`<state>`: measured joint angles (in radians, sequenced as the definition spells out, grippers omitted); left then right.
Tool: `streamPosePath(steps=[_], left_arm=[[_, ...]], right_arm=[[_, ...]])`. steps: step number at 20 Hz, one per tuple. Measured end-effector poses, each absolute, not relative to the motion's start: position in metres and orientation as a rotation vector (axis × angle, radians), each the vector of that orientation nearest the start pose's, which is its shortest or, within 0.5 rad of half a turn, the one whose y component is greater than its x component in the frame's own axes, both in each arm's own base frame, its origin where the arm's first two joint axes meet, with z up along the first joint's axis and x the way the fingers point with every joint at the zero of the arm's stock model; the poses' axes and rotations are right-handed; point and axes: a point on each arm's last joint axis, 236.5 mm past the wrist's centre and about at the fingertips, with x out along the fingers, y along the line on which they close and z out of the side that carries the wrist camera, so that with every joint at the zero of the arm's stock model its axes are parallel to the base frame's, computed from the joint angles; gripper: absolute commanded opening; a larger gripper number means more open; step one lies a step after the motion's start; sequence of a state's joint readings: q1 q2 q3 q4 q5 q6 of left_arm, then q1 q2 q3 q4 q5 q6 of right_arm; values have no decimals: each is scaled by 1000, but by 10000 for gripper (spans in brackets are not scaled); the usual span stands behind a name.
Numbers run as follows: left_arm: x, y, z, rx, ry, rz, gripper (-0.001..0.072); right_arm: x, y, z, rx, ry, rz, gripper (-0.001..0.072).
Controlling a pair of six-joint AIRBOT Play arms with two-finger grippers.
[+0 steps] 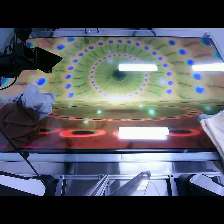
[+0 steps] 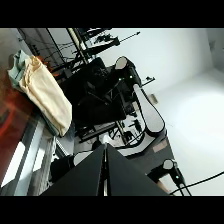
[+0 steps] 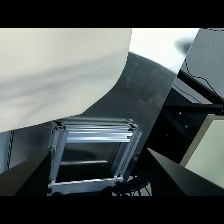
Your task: Fold the shirts.
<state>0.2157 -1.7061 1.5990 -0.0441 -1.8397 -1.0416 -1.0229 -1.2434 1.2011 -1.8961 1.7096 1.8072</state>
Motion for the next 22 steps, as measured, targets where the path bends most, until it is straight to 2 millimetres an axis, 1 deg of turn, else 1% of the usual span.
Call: streamPosePath(steps=[1, 2, 3, 5, 7, 9, 11, 12, 14, 15, 17, 19, 21, 22], left_arm=[[402, -145, 220, -920, 864, -1464, 4], [402, -145, 220, -920, 864, -1464, 4], [402, -145, 220, -921, 864, -1464, 3], [403, -145, 220, -922, 862, -1463, 3], [403, -145, 220, -922, 860, -1460, 2], [404, -146, 220, -904, 839, -1468, 1], [403, -147, 220, -870, 807, -1484, 0], [402, -149, 219, -855, 797, -1492, 0], [399, -157, 215, -819, 805, -1505, 0], [395, -163, 210, -804, 824, -1507, 0], [384, -178, 198, -783, 873, -1498, 0], [371, -193, 178, -771, 932, -1450, 0], [355, -203, 156, -772, 989, -1377, 1], [347, -205, 143, -775, 1018, -1335, 1]], right_arm=[[74, -264, 36, 819, 1630, -1219, 574], [76, -264, 35, 825, 1623, -1216, 315], [80, -262, 33, 840, 1613, -1202, 13], [99, -255, 27, 900, 1565, -1136, 16], [132, -240, 21, 982, 1503, -997, 16], [172, -220, 20, 1029, 1440, -824, 15], [206, -190, 19, 999, 1420, -645, 15], [218, -172, 16, 972, 1427, -567, 15], [235, -128, 0, 910, 1452, -426, 14], [242, -103, -10, 888, 1457, -360, 14], [253, -45, -29, 868, 1442, -209, 15], [262, 10, -40, 862, 1400, -53, 15], [266, 50, -41, 848, 1372, 78, 15], [266, 64, -41, 838, 1365, 126, 15]])
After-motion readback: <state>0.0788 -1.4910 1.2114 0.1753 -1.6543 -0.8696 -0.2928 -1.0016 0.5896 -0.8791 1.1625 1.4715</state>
